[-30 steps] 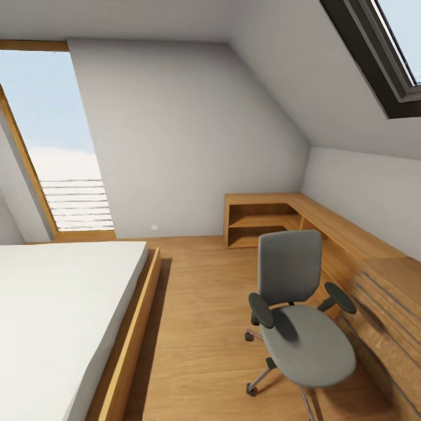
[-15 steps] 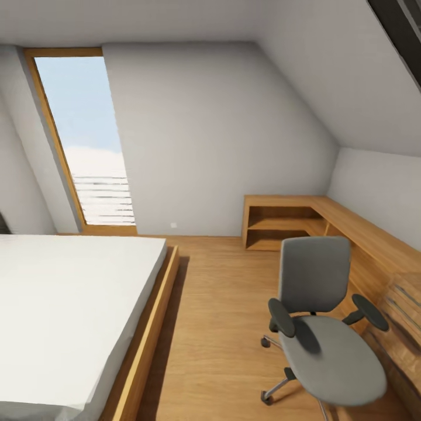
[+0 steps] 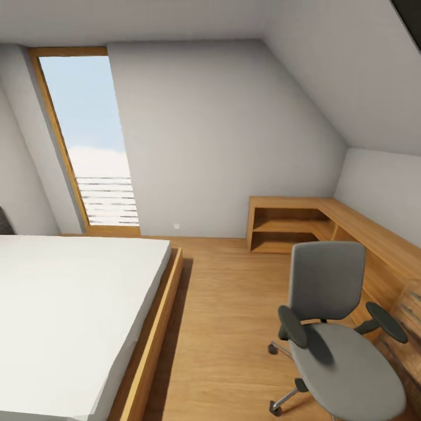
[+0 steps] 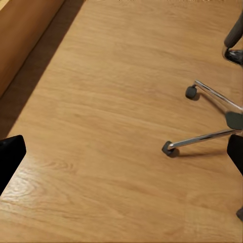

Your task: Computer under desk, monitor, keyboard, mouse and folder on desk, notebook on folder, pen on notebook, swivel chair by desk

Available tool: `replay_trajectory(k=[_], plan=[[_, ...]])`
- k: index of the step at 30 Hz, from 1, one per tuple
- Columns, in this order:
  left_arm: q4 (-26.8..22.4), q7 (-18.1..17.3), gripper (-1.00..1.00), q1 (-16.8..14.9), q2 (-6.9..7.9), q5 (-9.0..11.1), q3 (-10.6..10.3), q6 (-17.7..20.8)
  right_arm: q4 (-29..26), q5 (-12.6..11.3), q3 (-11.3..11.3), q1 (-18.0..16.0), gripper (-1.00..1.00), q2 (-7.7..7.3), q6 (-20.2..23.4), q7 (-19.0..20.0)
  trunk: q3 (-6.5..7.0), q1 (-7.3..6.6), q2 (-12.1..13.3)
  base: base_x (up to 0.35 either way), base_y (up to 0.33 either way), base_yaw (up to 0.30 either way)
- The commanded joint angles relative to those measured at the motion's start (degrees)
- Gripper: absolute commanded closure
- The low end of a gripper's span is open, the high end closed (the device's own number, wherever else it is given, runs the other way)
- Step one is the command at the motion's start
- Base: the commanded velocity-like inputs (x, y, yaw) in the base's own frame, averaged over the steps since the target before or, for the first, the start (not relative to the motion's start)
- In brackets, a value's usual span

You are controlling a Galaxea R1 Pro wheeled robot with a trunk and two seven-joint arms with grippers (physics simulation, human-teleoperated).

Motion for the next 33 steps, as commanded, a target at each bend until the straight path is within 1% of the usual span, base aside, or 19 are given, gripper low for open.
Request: replay_trajectory(k=[1,6,14,21,33], plan=[[-0.05,0.48,-1.00,-0.04,0.04,0.11,-0.50,-0.15,-0.04,0.05,0.45,-0.03,-1.00,0.00,-0.05,-0.56,-0.10,0.05,-0.11,0.236,0.004,-0.040],[-0.05,0.47,-1.00,-0.03,0.03,0.07,-0.56,-0.14,-0.10,0.05,0.41,-0.03,-1.00,-0.03,-0.05,-0.56,0.06,0.05,-0.11,0.256,0.002,-0.125],[-0.03,0.41,-1.00,-0.03,-0.01,0.06,-0.63,-0.14,-0.10,0.08,0.45,-0.03,-1.00,-0.03,-0.05,-0.56,0.28,0.05,-0.11,0.137,0.000,-0.158],[0.41,0.39,-1.00,-0.03,0.01,0.03,-0.68,-0.15,-0.03,0.28,0.93,-0.03,-1.00,-0.03,-0.04,-0.49,0.30,0.05,-0.11,0.307,0.016,-0.022],[0.55,0.39,-1.00,-0.03,0.01,0.06,-0.68,-0.15,0.09,0.36,1.00,-0.03,-1.00,-0.07,-0.04,-0.47,0.30,0.05,-0.11,0.333,0.106,-0.002]])
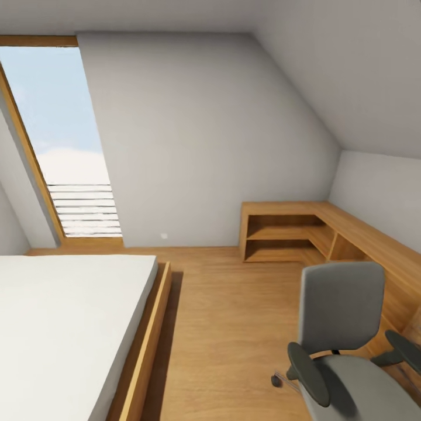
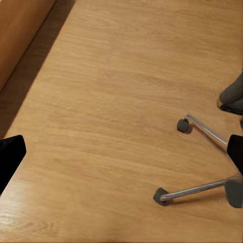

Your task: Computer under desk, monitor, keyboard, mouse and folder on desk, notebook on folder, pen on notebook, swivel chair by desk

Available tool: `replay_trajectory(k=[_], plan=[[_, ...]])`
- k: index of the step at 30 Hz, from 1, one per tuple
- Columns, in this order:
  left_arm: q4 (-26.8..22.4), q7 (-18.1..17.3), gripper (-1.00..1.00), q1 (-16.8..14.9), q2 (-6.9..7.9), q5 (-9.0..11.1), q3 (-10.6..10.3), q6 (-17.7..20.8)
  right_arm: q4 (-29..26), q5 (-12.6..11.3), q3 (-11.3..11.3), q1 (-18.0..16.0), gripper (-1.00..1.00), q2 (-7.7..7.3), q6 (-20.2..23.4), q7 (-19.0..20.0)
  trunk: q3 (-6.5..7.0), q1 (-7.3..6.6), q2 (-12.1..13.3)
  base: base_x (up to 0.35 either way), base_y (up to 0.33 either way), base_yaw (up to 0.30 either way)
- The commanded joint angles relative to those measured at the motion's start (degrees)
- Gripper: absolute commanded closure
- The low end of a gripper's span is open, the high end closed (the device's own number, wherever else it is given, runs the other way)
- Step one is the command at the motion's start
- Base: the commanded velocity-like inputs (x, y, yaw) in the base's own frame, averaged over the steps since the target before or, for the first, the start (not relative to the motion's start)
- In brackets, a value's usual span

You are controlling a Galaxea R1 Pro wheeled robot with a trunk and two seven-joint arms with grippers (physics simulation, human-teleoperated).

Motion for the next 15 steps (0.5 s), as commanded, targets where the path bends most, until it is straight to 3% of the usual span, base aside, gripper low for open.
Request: replay_trajectory(k=[1,10,15], plan=[[-0.04,0.48,-1.00,-0.03,0.02,0.12,-0.49,-0.14,0.03,0.08,0.49,-0.02,-1.00,-0.01,-0.03,-0.56,-0.07,0.06,-0.07,0.335,0.035,0.000],[-0.03,0.48,-1.00,-0.04,0.01,0.12,-0.49,-0.09,0.17,0.06,0.50,-0.02,-1.00,-0.12,-0.03,-0.56,-0.07,0.06,-0.07,0.318,-0.028,0.000],[-0.02,0.48,-1.00,-0.03,0.00,0.12,-0.49,-0.06,0.07,0.02,0.50,-0.02,-1.00,-0.10,-0.03,-0.56,-0.07,0.06,-0.07,0.120,-0.040,0.000]])
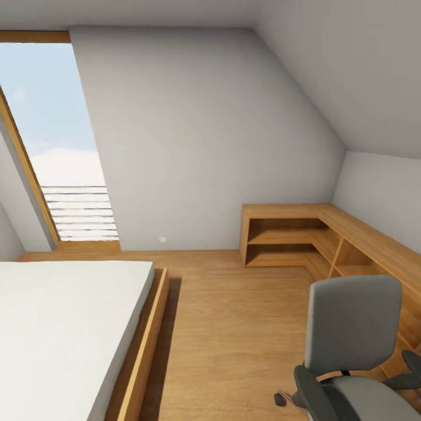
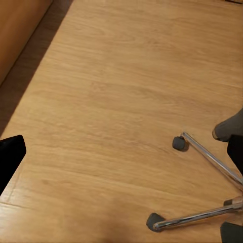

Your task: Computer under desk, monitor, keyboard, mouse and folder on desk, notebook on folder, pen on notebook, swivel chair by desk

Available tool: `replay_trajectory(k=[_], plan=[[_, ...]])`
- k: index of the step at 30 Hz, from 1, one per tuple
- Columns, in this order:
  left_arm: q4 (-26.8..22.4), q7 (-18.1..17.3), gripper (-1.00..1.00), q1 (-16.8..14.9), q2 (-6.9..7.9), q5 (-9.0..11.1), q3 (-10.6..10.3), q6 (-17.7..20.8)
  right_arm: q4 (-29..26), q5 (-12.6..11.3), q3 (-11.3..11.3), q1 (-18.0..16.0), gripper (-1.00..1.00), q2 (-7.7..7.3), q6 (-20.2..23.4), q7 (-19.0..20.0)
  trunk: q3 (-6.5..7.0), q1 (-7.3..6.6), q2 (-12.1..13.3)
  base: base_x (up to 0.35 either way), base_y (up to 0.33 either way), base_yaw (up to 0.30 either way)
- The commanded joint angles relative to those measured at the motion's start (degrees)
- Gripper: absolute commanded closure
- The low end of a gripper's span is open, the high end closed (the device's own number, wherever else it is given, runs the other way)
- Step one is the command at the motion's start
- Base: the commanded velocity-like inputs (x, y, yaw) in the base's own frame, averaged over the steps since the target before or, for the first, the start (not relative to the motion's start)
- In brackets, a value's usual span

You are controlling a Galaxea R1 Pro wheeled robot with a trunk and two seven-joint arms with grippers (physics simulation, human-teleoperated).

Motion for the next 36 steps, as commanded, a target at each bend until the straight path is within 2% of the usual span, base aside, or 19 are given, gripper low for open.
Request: replay_trajectory(k=[1,17,27,36], plan=[[-0.05,0.48,-1.00,-0.03,0.06,0.13,-0.49,-0.14,-0.02,0.05,0.48,-0.02,-1.00,0.03,-0.03,-0.55,-0.07,0.03,-0.08,0.054,-0.018,0.000],[-0.05,0.48,-1.00,-0.03,0.04,0.13,-0.49,-0.14,-0.23,0.05,0.47,-0.02,-1.00,0.07,-0.04,-0.55,-0.07,0.03,-0.08,0.017,-0.004,-0.014],[-0.05,0.48,-1.00,-0.03,0.04,0.13,-0.49,-0.14,-0.05,0.10,0.42,-0.02,-1.00,-0.01,-0.03,-0.55,-0.07,0.03,-0.08,0.189,0.000,-0.002],[-0.05,0.48,-1.00,-0.03,0.03,0.13,-0.49,-0.14,0.02,0.06,0.41,-0.02,-1.00,-0.02,-0.03,-0.55,-0.07,0.03,-0.08,0.048,0.000,0.000]])
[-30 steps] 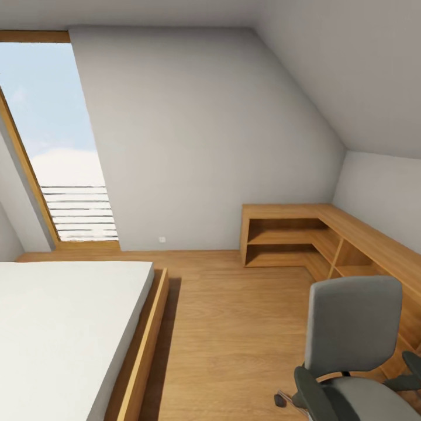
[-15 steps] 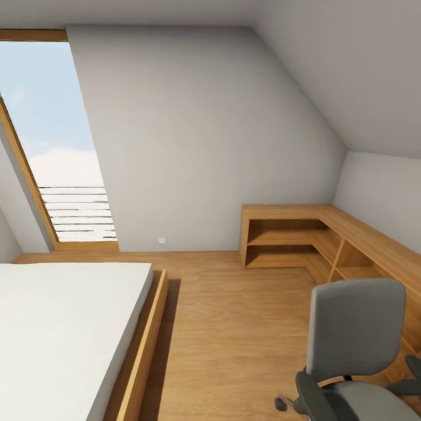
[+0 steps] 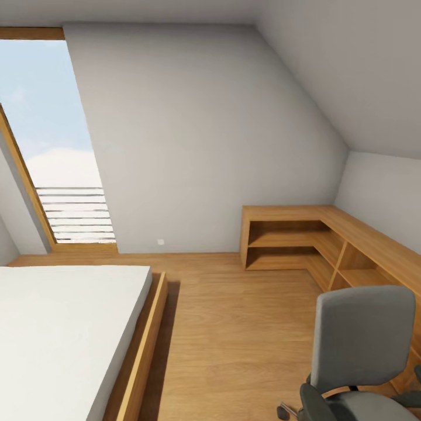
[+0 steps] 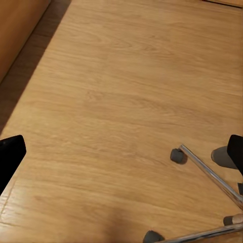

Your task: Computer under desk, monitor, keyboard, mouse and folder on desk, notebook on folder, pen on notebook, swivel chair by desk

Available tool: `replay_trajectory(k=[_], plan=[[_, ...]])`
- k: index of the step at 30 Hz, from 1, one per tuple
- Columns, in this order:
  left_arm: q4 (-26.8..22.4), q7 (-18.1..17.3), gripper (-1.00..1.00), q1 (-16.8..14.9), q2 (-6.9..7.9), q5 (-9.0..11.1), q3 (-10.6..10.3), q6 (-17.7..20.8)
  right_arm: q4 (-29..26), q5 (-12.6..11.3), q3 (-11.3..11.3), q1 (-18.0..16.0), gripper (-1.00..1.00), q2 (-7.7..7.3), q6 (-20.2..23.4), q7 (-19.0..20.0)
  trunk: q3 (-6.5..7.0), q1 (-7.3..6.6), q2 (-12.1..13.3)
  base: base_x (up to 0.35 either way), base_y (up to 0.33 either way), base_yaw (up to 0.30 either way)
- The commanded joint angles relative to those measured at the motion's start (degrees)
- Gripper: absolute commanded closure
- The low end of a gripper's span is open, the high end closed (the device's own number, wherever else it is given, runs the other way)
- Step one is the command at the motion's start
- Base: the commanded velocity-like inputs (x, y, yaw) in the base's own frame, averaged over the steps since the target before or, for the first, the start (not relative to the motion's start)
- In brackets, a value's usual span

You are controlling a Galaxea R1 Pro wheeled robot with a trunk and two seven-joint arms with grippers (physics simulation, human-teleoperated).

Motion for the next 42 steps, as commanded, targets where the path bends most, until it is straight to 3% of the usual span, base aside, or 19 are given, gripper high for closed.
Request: replay_trajectory(k=[1,14,28,42], plan=[[-0.05,0.48,-1.00,-0.03,0.06,0.13,-0.49,-0.14,0.01,0.07,0.48,-0.02,-1.00,0.02,-0.03,-0.55,-0.07,0.03,-0.08,0.011,0.000,0.000],[-0.05,0.48,-1.00,-0.03,0.03,0.13,-0.49,-0.14,0.02,0.04,0.46,-0.02,-1.00,0.02,-0.03,-0.55,-0.07,0.03,-0.08,0.022,0.000,0.000],[-0.05,0.48,-1.00,-0.04,0.03,0.13,-0.49,-0.22,0.02,0.04,0.53,-0.02,-1.00,0.02,-0.06,-0.55,-0.07,0.03,-0.08,0.250,0.000,0.000],[-0.05,0.48,-1.00,-0.03,0.03,0.13,-0.49,-0.23,0.02,0.03,0.48,-0.02,-1.00,0.02,-0.03,-0.55,-0.07,0.03,-0.08,0.076,0.000,0.000]])
